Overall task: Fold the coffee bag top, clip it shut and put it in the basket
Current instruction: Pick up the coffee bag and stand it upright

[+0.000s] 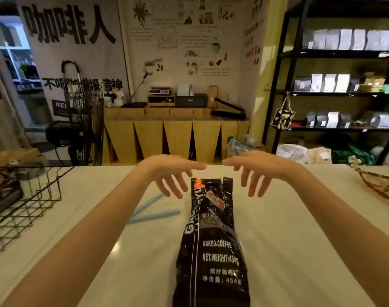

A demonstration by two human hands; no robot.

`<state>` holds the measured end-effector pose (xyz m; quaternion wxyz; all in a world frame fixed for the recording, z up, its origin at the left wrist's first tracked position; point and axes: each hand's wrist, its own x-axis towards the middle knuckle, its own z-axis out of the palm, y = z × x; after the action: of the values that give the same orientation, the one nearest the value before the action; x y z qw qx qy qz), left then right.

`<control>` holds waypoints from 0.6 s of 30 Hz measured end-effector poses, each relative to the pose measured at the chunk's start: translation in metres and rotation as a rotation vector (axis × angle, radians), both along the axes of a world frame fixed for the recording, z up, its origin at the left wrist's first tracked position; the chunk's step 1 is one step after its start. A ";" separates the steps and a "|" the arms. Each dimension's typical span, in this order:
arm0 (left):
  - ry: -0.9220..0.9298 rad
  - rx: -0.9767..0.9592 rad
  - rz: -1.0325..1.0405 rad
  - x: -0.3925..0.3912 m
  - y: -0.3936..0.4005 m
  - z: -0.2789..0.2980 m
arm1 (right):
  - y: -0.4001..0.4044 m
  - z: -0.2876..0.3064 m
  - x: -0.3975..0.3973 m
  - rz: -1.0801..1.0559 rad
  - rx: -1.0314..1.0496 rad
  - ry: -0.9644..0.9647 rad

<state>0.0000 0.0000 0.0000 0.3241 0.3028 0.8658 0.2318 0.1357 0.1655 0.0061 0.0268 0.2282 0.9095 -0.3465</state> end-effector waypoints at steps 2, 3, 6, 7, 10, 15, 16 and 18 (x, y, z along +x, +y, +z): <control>-0.028 -0.025 0.035 0.006 -0.004 -0.012 | -0.003 -0.013 0.004 -0.024 -0.039 -0.076; -0.049 -0.034 0.034 0.007 -0.006 -0.021 | -0.003 -0.024 0.007 -0.026 -0.055 -0.118; -0.123 -0.020 0.040 0.014 -0.010 -0.048 | -0.008 -0.052 0.012 -0.042 -0.153 -0.206; -0.153 -0.010 0.037 0.017 -0.011 -0.055 | -0.011 -0.059 0.013 -0.047 -0.181 -0.224; -0.258 0.039 0.022 0.020 -0.014 -0.074 | -0.015 -0.076 0.014 -0.056 -0.245 -0.247; -0.324 0.132 0.062 0.023 -0.017 -0.087 | -0.022 -0.088 0.014 -0.044 -0.288 -0.250; -0.328 0.150 0.072 0.024 -0.018 -0.090 | -0.025 -0.088 0.015 -0.039 -0.298 -0.249; -0.330 0.168 0.089 0.025 -0.018 -0.093 | -0.029 -0.089 0.015 -0.030 -0.297 -0.256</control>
<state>0.0245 -0.0176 -0.0930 0.4248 0.2480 0.7910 0.3638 0.1504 0.1367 -0.0827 0.1702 0.2776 0.8340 -0.4454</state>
